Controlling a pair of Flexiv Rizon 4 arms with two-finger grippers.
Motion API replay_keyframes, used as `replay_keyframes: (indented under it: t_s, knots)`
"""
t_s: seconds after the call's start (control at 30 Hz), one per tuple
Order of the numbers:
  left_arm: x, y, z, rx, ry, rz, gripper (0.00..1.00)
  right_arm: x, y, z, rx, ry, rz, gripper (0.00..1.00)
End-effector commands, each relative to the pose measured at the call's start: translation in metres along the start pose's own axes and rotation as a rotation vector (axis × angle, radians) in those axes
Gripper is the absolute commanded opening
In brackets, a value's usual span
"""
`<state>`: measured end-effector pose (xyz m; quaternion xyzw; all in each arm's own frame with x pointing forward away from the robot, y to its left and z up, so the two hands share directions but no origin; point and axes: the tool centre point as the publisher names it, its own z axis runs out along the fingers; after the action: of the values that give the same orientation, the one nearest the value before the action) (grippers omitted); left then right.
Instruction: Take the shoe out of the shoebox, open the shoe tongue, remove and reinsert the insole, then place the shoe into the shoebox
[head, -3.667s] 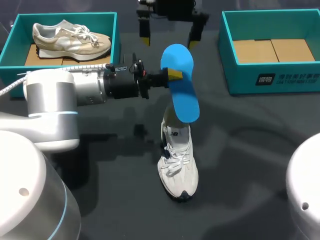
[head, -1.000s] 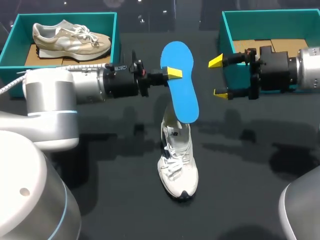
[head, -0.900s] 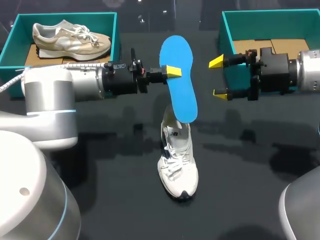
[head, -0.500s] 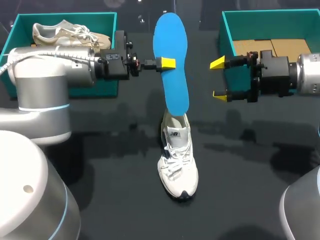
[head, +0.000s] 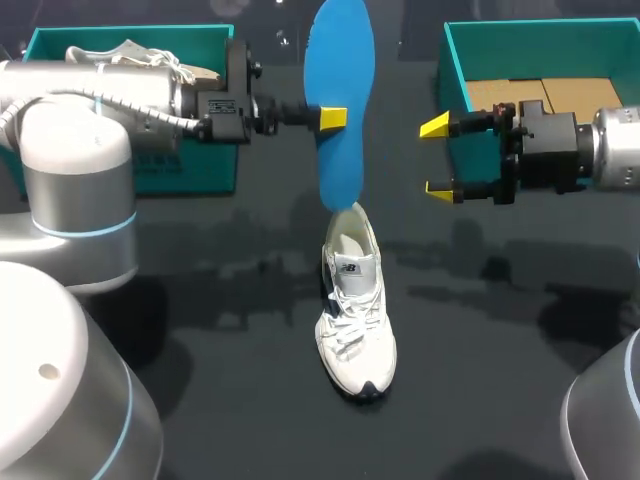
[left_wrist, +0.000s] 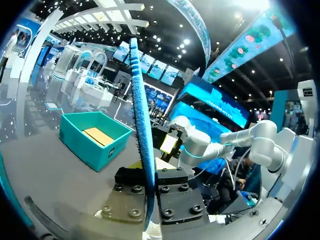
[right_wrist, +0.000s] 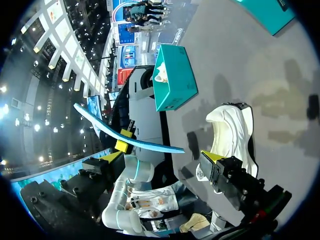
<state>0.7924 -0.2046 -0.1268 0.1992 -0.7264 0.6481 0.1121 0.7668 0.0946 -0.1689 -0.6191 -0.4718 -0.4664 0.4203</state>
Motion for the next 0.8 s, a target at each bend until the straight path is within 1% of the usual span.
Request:
replay_keyframes:
  t_s: [0.03,0.13,0.23,0.3,0.33,0.8]
  knots:
    - [0.003,-0.001,-0.003,0.009,-0.052,0.5,0.0,0.0,0.0,0.001,-0.001,-0.002,0.001,1.0]
    - [0.006,0.001,-0.004,0.0,-0.034,0.569,0.0,0.0,0.0,0.001,-0.001,-0.002,0.001,1.0]
    - [0.008,0.004,-0.004,-0.014,-0.024,0.691,0.0,0.0,0.0,0.001,-0.001,-0.002,0.001,1.0]
    - [0.008,0.009,-0.008,-0.044,0.01,0.882,0.0,0.0,0.0,0.001,-0.001,-0.002,0.001,1.0]
    - [0.004,0.012,-0.011,-0.083,0.032,0.96,0.0,0.0,0.0,0.001,-0.001,-0.002,0.001,1.0]
    - [0.004,0.012,-0.011,-0.083,0.032,0.96,0.0,0.0,0.0,0.001,-0.001,-0.002,0.001,1.0]
